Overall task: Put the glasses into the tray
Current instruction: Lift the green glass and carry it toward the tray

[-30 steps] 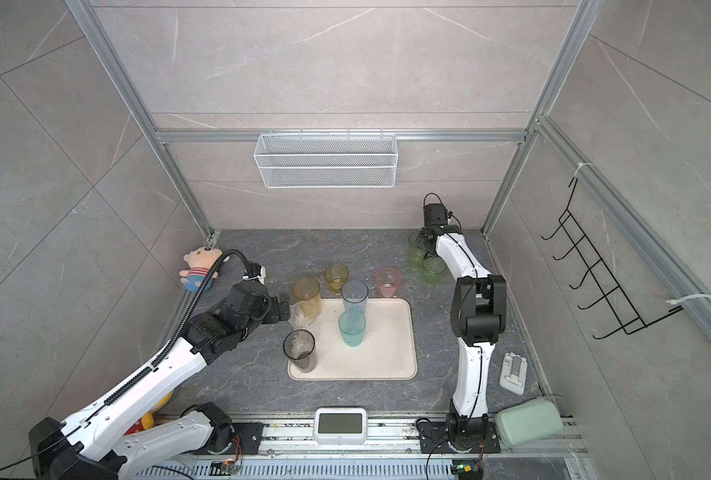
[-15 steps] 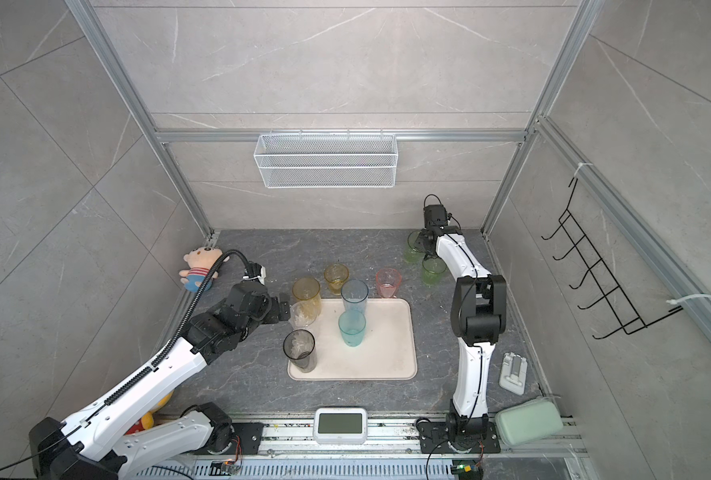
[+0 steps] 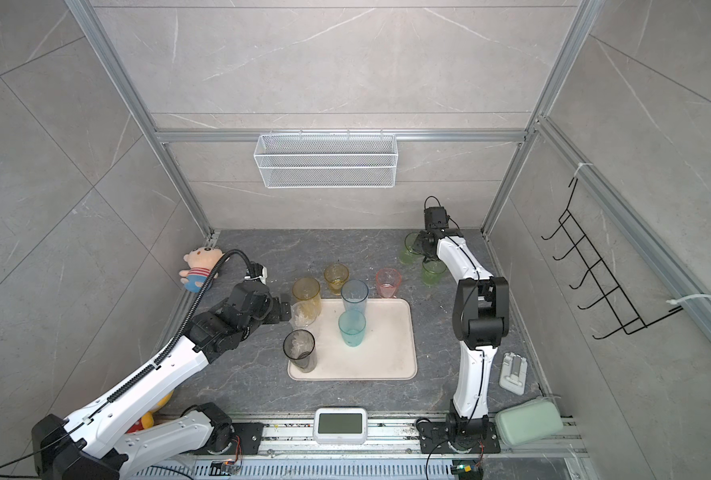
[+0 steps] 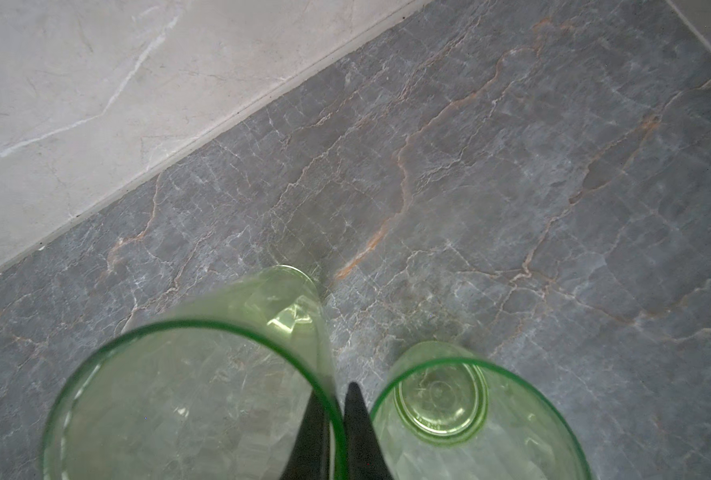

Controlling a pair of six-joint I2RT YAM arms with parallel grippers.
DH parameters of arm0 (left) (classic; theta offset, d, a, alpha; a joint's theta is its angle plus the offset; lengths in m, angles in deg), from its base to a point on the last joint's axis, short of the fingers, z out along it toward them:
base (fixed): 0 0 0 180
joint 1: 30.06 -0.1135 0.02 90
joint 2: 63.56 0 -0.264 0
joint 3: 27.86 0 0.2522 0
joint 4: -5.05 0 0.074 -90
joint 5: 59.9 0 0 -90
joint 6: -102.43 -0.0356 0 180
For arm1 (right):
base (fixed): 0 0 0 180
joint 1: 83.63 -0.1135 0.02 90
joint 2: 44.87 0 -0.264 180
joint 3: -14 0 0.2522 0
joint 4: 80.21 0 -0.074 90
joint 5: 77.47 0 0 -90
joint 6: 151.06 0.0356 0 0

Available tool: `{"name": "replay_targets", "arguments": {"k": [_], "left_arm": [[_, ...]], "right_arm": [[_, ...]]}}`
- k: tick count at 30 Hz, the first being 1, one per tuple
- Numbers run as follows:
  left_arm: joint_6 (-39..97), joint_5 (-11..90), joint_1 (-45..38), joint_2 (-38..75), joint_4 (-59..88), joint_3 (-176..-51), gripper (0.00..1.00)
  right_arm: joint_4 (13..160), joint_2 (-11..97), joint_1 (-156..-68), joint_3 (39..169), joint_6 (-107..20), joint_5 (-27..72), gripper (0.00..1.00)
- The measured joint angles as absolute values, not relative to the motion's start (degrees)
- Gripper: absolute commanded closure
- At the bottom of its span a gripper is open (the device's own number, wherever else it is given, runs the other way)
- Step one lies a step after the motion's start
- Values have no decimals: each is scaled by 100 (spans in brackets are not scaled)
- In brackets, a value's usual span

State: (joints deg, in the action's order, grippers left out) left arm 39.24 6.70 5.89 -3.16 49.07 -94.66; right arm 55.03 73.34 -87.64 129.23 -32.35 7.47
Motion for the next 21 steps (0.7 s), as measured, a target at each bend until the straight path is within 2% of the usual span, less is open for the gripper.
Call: {"name": "replay_targets", "arguments": {"k": [21], "left_arm": [[3924,692,589,-504,4918,-9466,0]], "right_arm": [[5474,5717,-9164,11944,-3386,893,100]]}}
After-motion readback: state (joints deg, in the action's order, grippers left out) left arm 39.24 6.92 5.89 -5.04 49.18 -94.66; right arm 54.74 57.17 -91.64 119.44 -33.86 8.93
